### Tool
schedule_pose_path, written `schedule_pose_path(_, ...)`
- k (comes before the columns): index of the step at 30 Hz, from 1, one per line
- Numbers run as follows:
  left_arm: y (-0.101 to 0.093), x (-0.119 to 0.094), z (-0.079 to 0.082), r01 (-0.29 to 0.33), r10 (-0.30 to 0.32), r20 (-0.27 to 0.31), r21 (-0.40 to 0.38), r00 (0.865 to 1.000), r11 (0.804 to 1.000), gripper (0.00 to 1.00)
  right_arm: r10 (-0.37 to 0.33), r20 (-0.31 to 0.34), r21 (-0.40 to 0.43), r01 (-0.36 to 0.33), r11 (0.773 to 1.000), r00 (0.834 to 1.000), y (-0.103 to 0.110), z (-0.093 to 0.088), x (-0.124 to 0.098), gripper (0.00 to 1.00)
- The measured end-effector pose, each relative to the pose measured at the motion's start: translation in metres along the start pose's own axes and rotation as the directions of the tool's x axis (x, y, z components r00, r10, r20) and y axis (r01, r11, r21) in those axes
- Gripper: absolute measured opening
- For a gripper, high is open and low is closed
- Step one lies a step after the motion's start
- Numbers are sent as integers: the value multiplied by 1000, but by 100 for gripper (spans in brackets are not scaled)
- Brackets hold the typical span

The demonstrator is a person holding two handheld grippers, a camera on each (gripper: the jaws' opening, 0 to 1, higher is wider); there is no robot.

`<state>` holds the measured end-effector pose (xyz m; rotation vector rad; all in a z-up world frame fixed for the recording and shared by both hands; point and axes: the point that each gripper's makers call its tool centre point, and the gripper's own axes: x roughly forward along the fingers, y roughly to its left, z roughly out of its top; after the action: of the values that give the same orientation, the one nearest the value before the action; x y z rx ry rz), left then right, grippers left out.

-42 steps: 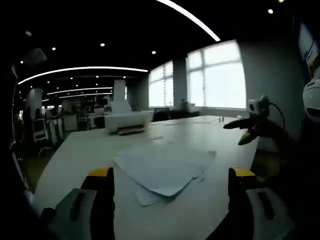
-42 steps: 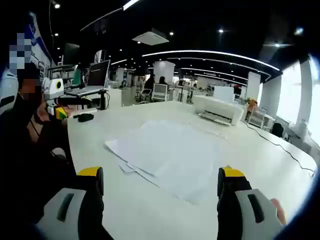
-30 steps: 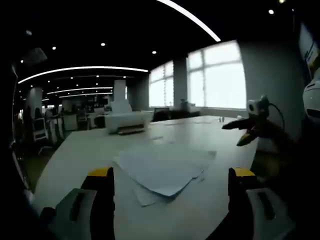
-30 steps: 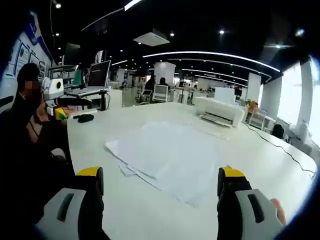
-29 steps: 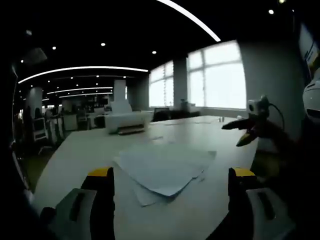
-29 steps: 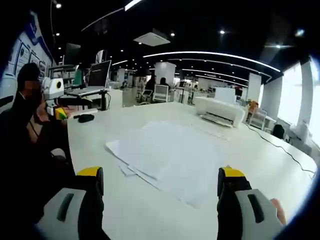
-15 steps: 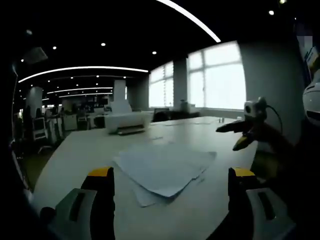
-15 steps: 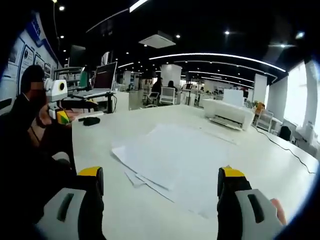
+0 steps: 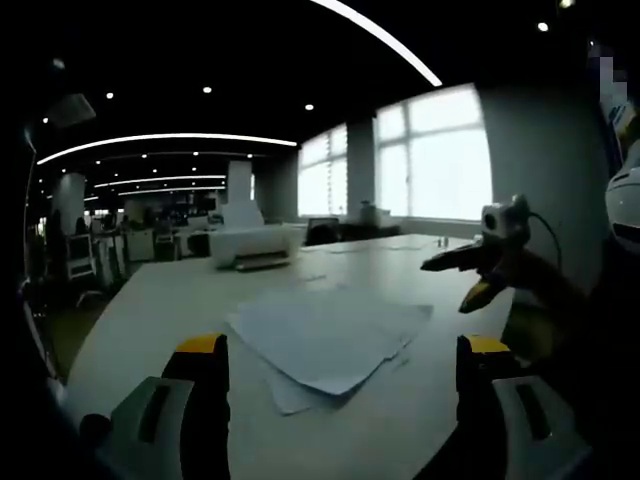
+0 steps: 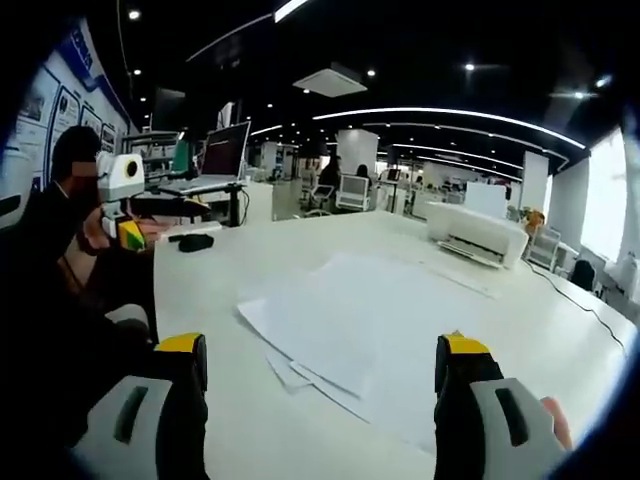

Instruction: Organize the stack of printing papers by aligning and flattening the scattered papers on the table

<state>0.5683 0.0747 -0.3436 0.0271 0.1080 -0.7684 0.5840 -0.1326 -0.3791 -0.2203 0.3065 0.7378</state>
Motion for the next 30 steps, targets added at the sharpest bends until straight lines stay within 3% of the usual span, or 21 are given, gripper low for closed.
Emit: schedule_pose_path(30, -1, -3, 5, 6, -6, 6, 11, 1000, 1000, 97, 38, -17, -32, -38, 999, 999, 7, 4, 24, 90)
